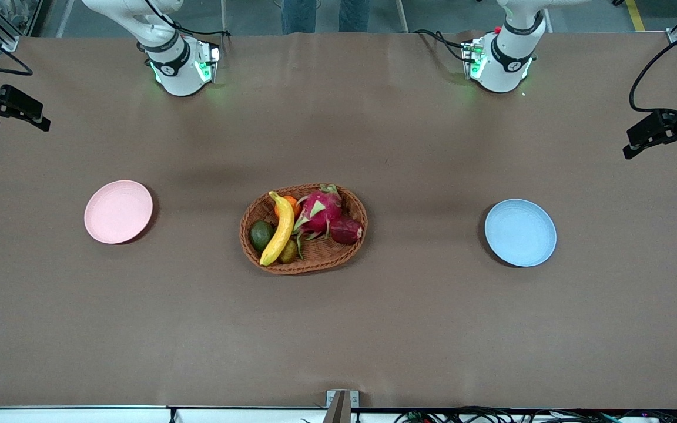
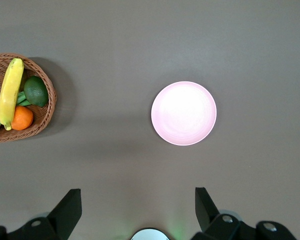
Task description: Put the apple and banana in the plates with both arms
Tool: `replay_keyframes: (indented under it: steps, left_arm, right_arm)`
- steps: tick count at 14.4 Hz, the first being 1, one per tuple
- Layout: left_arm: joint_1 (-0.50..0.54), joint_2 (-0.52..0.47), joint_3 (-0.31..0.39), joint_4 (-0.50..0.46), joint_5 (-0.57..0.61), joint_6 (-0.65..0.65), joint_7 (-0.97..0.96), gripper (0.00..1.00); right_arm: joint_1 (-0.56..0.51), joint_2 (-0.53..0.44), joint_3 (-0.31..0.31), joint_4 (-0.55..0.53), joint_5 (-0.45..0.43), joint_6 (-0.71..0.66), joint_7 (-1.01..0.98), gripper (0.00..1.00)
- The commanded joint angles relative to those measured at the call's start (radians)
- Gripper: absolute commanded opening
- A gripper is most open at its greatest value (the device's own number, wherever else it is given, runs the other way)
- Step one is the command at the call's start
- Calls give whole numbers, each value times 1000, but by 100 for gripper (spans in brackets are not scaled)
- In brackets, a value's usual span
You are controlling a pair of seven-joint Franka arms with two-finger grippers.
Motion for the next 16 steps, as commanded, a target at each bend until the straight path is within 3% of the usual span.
replay_keyframes:
  steps: [1,5,8,11,14,16]
  left_arm:
    - [4,-16,-3,-9,-6,12,19,100]
    - [2,-14,-4,-7,-7,14,19,100]
    - [-4,15,-23,-9,-47,3,-1,100]
    - [-4,60,-118,-9,-52,3,-103,100]
    - [-16,142,-236,-3,-49,29,-304,100]
    - [-65,223,-276,23,-42,70,-469,100]
  right_arm:
    - [-16,5,10,45,13,-1,-8,100]
    - [-15,64,10,130,10,-56,-8,100]
    - [-13,64,10,130,10,-61,-8,100]
    - [-30,104,8,125,2,-48,-2,100]
    - [-75,257,8,132,19,16,-7,100]
    - [-59,288,10,135,10,40,-12,100]
